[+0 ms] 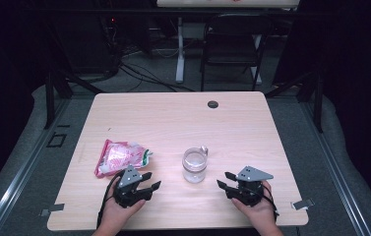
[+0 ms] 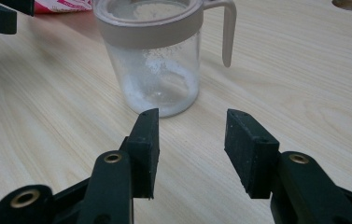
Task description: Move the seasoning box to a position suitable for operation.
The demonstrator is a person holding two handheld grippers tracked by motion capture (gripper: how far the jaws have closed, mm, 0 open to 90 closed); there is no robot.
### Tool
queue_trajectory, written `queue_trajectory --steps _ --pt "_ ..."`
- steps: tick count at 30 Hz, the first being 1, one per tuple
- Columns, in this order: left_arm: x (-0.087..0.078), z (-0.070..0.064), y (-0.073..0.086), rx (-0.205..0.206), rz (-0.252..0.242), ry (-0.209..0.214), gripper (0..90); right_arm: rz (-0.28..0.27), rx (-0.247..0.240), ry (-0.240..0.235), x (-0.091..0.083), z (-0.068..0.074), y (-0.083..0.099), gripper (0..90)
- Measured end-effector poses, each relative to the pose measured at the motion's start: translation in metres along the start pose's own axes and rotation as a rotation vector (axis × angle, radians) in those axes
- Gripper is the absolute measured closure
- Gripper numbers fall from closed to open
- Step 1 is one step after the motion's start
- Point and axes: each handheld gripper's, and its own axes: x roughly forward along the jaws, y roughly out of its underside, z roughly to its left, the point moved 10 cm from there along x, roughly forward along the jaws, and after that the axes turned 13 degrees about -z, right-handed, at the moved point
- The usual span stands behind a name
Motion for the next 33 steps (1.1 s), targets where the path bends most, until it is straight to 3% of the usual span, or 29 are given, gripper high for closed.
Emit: queue_trajectory --steps 12,16,17,20,23,24,27,33 --pt "0.000 -0.001 -0.002 -0.014 -0.014 -0.003 51.0 0.012 0.005 0.008 0.001 -0.003 0.000 60.6" --pt "0.001 -0.002 -0.002 -0.036 -0.014 0.007 52.7 0.012 0.004 0.012 0.001 -0.003 -0.005 64.4" --pt "0.001 -0.003 -0.003 -0.040 -0.013 0.005 56.0 0.011 -0.008 0.015 0.002 -0.001 -0.008 67.0" --pt "0.006 -0.009 -0.011 0.017 -0.006 -0.015 66.6 0.003 -0.046 -0.002 0.005 0.003 -0.021 75.3" --pt "0.008 -0.012 -0.019 0.034 -0.017 -0.012 77.7 0.001 -0.053 -0.004 0.009 0.002 -0.029 80.7" --pt "0.010 -0.013 -0.022 0.039 -0.013 -0.017 77.7 -0.002 -0.052 -0.002 0.013 0.001 -0.032 81.8" --pt "0.020 -0.013 -0.027 -0.002 -0.002 0.000 90.0 0.001 -0.027 -0.003 0.027 -0.006 -0.036 87.4" --pt "0.043 -0.010 -0.037 -0.036 0.009 -0.003 90.0 0.017 0.000 -0.008 0.045 -0.014 -0.034 90.0"
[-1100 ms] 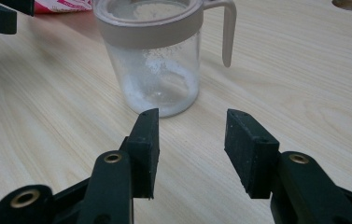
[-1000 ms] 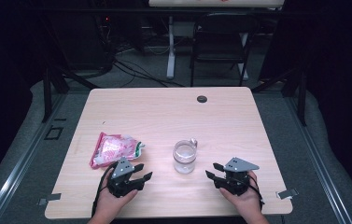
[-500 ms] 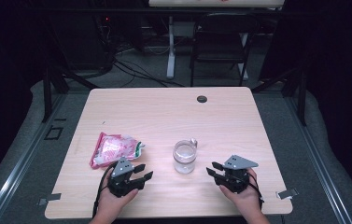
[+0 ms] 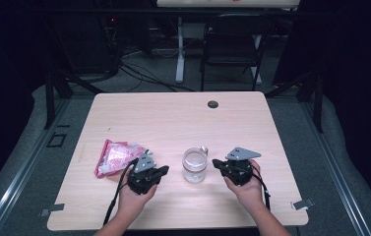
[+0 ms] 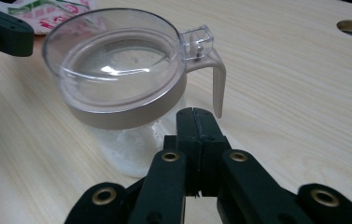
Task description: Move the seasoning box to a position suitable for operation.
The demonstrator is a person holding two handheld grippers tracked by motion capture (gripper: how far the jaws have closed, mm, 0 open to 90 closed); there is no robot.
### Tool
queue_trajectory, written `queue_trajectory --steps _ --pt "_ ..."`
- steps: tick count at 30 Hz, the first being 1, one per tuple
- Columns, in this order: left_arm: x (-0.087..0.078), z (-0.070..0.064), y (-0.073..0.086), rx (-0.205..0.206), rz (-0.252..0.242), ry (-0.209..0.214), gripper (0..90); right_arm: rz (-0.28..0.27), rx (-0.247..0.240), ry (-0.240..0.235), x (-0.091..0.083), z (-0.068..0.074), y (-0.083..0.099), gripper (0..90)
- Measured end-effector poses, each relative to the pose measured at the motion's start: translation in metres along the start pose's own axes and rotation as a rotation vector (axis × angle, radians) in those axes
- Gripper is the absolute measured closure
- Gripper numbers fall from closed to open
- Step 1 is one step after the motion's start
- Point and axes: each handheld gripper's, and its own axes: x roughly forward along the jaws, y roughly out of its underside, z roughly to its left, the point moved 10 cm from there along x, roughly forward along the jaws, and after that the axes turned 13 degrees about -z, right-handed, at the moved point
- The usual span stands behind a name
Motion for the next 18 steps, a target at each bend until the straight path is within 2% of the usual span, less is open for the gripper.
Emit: queue_trajectory --steps 1,4,5,7,8,11,18 --pt "0.005 0.000 -0.001 -0.017 0.000 -0.007 90.0 0.008 -0.003 -0.003 0.003 -0.001 0.001 90.0" --pt "0.019 0.000 -0.002 -0.028 0.012 -0.018 90.0 0.020 -0.022 -0.006 0.011 -0.002 0.003 90.0" --pt "0.023 0.001 -0.002 -0.019 0.022 -0.022 90.0 0.021 -0.026 -0.008 0.013 -0.003 0.004 90.0" --pt "0.029 -0.001 -0.001 -0.035 0.029 -0.023 90.0 0.017 -0.024 -0.010 0.017 -0.003 0.004 90.0" --pt "0.032 -0.001 -0.001 -0.030 0.025 -0.031 90.0 0.017 -0.024 -0.013 0.018 -0.003 0.004 90.0" --pt "0.036 -0.001 -0.003 -0.055 0.022 -0.043 90.0 0.000 -0.010 -0.014 0.021 -0.003 0.002 90.0" --pt "0.041 -0.004 -0.008 -0.065 0.012 -0.047 90.0 -0.017 -0.014 -0.007 0.023 -0.003 -0.001 90.0"
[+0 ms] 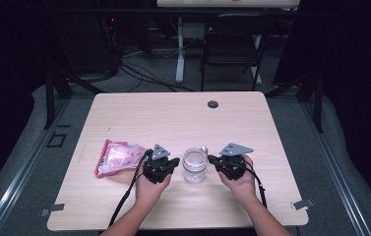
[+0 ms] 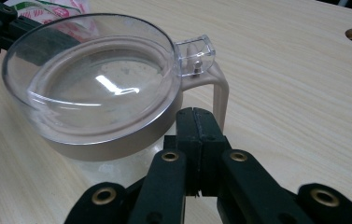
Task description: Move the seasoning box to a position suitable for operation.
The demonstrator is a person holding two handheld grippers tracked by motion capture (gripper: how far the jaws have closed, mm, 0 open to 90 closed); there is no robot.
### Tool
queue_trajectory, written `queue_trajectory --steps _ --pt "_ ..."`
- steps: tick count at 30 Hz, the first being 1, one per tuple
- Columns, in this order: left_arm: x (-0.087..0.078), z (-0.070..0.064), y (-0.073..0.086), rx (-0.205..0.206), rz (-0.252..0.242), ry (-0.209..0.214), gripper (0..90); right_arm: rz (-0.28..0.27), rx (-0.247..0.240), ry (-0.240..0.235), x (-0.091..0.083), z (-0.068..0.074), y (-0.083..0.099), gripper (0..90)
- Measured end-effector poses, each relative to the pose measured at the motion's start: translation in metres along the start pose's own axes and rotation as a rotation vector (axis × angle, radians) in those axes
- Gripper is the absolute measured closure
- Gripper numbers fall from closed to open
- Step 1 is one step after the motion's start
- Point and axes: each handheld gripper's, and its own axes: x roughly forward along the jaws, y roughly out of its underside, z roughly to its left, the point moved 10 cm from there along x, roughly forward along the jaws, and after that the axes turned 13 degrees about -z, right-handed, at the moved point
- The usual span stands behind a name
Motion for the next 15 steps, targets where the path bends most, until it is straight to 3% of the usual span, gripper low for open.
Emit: queue_trajectory --steps 15 --pt "0.0038 -0.0034 -0.0035 0.000 0.004 -0.003 90.0 0.005 -0.011 -0.018 0.0013 0.0011 -0.0008 90.0"
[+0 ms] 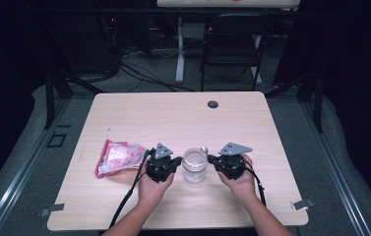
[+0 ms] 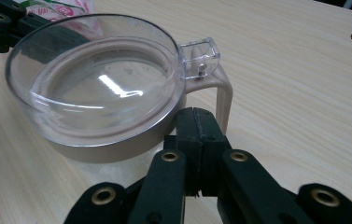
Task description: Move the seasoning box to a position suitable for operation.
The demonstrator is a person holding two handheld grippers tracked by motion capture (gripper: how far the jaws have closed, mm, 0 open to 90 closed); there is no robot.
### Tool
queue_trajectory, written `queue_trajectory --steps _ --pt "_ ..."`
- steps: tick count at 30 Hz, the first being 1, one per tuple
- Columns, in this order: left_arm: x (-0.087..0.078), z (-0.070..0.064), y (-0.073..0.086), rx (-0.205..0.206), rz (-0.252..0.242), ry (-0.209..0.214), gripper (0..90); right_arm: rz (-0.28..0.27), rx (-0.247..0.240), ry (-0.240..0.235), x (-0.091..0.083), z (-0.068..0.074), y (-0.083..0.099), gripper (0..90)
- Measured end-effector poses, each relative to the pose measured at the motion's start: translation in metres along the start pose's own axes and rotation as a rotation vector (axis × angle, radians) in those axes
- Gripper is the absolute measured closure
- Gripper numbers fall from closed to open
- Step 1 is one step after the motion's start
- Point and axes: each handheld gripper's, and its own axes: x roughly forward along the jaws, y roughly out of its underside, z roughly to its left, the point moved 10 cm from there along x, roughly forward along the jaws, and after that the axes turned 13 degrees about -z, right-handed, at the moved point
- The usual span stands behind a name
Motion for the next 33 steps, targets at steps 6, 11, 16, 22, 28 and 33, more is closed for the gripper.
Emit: queue_trajectory --steps 6,11,16,22,28,33 --pt "-0.001 0.000 0.000 0.002 0.005 0.005 90.0 0.010 -0.034 0.010 -0.006 0.004 0.000 90.0" --pt "-0.004 -0.001 0.000 0.005 0.000 0.015 90.0 0.013 -0.043 0.008 -0.012 0.009 0.000 90.0" --pt "-0.006 -0.002 -0.001 0.007 -0.004 0.029 90.0 0.025 -0.049 0.002 -0.016 0.013 0.002 90.0" --pt "-0.009 0.000 -0.001 0.011 0.001 0.032 90.0 0.033 -0.044 -0.019 -0.018 0.019 0.003 90.0" --pt "-0.016 0.005 0.001 0.004 0.004 0.039 90.0 0.036 -0.053 -0.065 -0.018 0.032 0.002 90.0" --pt "-0.021 0.008 0.003 0.005 0.002 0.041 90.0 0.040 -0.050 -0.111 -0.019 0.041 0.002 90.0"
